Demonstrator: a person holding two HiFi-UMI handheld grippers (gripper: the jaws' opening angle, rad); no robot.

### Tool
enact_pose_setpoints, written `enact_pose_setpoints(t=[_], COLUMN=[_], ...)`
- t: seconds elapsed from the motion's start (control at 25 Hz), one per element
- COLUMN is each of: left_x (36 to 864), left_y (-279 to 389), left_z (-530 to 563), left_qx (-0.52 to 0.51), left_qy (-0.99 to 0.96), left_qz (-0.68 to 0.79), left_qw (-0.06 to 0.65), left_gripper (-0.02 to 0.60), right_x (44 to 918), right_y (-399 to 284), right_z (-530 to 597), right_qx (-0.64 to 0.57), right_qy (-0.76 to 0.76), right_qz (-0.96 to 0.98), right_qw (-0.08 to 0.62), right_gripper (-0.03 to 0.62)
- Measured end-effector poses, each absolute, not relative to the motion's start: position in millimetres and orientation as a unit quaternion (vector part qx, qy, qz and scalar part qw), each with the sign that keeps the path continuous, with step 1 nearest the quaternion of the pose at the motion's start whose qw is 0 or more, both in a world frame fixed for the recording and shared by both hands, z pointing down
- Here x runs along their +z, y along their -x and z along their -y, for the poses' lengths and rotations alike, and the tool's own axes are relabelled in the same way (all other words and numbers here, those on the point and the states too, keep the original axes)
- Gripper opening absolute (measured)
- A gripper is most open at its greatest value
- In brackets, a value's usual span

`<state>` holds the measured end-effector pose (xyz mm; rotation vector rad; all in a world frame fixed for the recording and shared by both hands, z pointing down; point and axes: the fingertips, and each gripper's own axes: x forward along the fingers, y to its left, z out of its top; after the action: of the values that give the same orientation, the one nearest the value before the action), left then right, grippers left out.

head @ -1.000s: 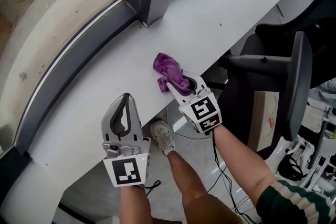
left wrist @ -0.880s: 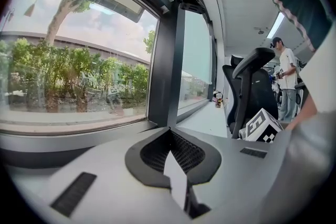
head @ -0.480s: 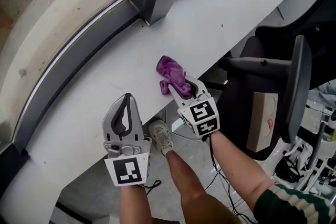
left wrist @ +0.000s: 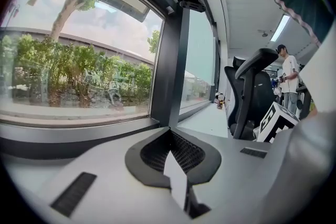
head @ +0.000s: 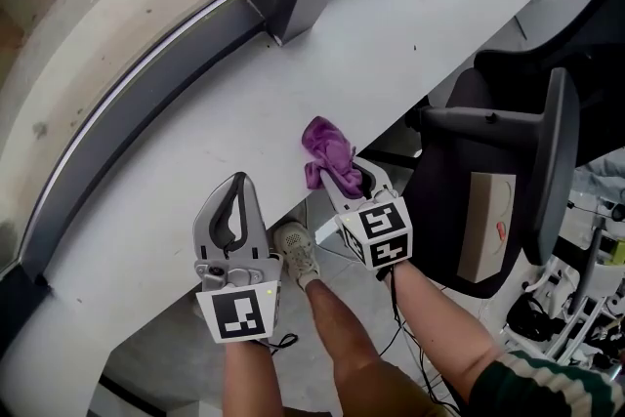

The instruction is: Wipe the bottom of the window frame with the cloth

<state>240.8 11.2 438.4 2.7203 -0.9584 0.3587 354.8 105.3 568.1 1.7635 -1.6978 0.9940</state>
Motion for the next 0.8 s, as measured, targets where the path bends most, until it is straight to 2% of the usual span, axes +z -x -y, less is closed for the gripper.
enact_pose_setpoints(t=[0.44, 0.8], left_x=[456.0, 460.3], left_y=[-240.8, -208.0], left_z=[-33.9, -47.6], left_qx=[0.114, 0.114], left_qy=[-0.931, -0.930], left_qz=[0.320, 0.324], left_qw=[0.132, 0.134], left_gripper=[0.006, 0.006], right_x=[568.3, 572.2], right_y=[-346.5, -327.8], right_z=[-114.1, -130.3], right_qx=[0.357, 0.340], right_qy=[-0.664, -0.673], right_qz=[0.612, 0.619], right_qw=[0.239, 0.220], right_gripper=[0.149, 0.149])
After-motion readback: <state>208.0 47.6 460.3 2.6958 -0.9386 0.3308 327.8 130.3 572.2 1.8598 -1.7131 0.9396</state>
